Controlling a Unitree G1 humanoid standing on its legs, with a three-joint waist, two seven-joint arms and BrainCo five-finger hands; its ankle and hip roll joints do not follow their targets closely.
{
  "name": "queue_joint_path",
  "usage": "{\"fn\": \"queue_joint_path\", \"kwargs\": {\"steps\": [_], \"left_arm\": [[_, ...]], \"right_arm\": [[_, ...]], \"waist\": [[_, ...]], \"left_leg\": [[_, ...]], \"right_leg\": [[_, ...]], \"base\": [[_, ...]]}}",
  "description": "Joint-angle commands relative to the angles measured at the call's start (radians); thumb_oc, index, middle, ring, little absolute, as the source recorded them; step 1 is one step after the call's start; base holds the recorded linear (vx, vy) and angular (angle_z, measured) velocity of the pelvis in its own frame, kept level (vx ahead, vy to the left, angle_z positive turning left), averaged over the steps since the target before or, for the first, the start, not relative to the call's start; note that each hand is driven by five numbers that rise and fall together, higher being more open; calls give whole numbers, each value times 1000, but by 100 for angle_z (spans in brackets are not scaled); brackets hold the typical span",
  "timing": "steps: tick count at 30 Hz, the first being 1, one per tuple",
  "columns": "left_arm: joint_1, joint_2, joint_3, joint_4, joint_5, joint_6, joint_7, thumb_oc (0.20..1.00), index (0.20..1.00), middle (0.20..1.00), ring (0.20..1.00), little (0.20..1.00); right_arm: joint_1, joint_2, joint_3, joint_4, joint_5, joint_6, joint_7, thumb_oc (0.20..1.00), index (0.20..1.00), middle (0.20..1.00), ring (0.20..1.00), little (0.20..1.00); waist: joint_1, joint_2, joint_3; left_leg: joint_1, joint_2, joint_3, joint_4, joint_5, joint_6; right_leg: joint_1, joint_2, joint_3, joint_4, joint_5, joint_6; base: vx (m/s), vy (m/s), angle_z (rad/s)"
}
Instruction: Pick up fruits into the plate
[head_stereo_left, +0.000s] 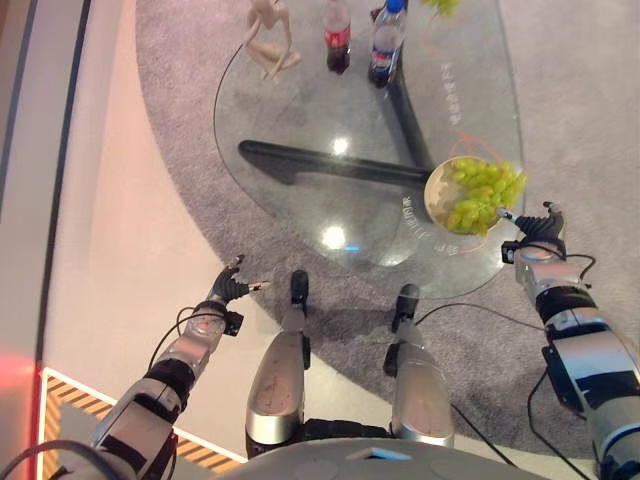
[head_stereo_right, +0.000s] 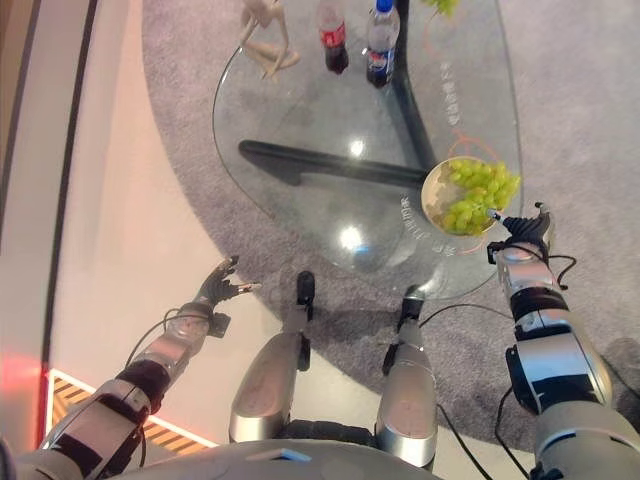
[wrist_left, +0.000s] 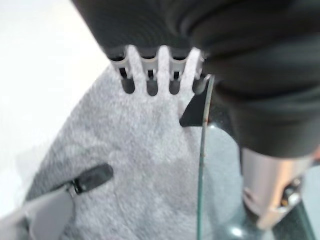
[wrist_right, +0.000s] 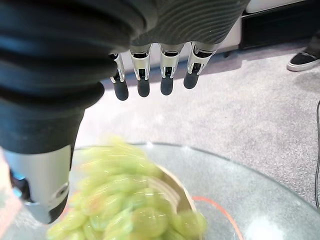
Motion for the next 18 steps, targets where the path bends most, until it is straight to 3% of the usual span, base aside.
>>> {"fn": "queue_joint_path", "kwargs": {"steps": [1,3,7,11,12,18], "left_arm": [[15,-29,31,93,-63,10,-47,1000,1000,1000,1000,1000],[50,-45,67,113,-82,27,-81,1000,1000,1000,1000,1000],[111,-74,108,155,-76,50,-143,1000,1000,1000,1000,1000],[145,-99,129,209,-85,52,-168,1000,1000,1000,1000,1000],[166,-113,144,248,-72,55,-179,1000,1000,1000,1000,1000],[209,-152,175,350,-17,63,-207,1000,1000,1000,1000,1000]], "right_arm": [[82,6,11,-45,45,-68,-35,1000,1000,1000,1000,1000],[192,50,-13,-61,67,-131,24,1000,1000,1000,1000,1000],[351,150,-32,-66,116,-195,157,1000,1000,1000,1000,1000],[430,233,-29,-2,140,-216,257,1000,1000,1000,1000,1000],[463,268,-23,51,150,-227,321,1000,1000,1000,1000,1000],[530,343,7,202,64,-210,399,1000,1000,1000,1000,1000]], "waist": [[3,-18,-75],[0,-32,-114],[-9,-50,-189],[-12,-55,-238],[-12,-55,-266],[-21,-45,-327]], "left_leg": [[48,-41,69,42,-158,31],[76,-39,71,43,-164,33],[118,-37,73,51,-178,38],[153,-39,72,53,-188,41],[174,-41,72,54,-193,42],[238,-44,80,40,-209,46]], "right_leg": [[-26,14,-20,110,-82,-7],[8,15,-17,106,-87,-8],[61,17,-11,102,-103,-13],[102,16,-9,93,-111,-15],[127,14,-8,88,-116,-17],[191,8,-2,74,-130,-16]], "base": [[85,-10,-2],[146,-11,-2],[168,-11,5],[160,0,3],[220,22,6],[147,41,1]]}}
